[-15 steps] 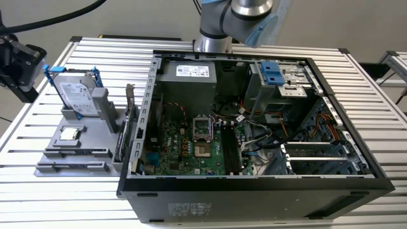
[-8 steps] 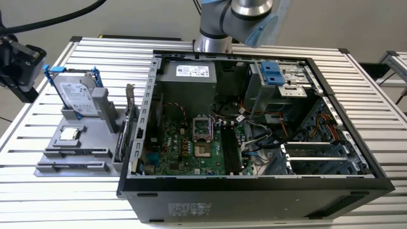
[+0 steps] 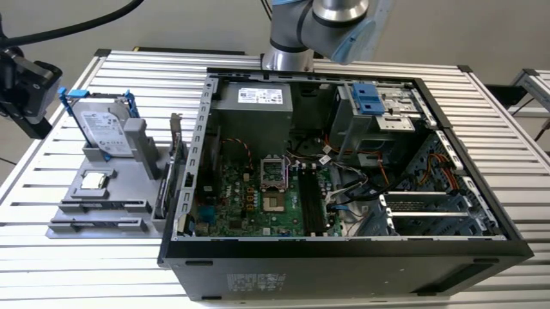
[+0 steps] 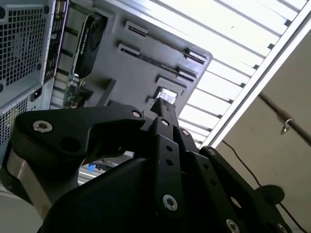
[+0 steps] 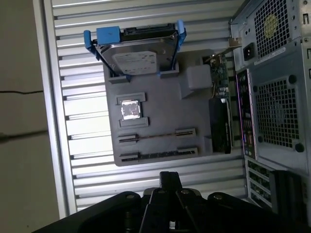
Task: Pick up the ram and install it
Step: 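Pick up the ram and move it above insertion slot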
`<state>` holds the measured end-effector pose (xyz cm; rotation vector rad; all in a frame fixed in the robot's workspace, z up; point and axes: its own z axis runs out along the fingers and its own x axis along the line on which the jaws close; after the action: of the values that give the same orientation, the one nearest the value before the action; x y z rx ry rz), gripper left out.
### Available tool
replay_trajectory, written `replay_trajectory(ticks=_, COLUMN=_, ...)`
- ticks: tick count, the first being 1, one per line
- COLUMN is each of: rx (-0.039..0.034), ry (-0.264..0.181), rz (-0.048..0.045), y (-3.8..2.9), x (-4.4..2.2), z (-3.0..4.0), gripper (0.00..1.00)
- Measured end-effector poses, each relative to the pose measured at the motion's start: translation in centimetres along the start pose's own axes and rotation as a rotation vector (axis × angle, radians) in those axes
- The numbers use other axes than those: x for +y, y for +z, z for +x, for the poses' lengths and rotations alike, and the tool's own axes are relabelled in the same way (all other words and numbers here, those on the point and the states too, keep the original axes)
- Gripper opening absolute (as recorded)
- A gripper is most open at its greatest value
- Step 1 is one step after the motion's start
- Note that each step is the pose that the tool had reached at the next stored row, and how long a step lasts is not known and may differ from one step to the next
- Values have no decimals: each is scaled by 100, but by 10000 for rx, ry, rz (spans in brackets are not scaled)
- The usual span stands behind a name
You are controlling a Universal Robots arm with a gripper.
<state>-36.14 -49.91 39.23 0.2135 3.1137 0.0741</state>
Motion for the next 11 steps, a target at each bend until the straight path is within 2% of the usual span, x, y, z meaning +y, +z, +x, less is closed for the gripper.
replay_trajectory(ticks=11, rx=-12, ry=291, rz=5, y=0, x=-1, z=4, gripper=0)
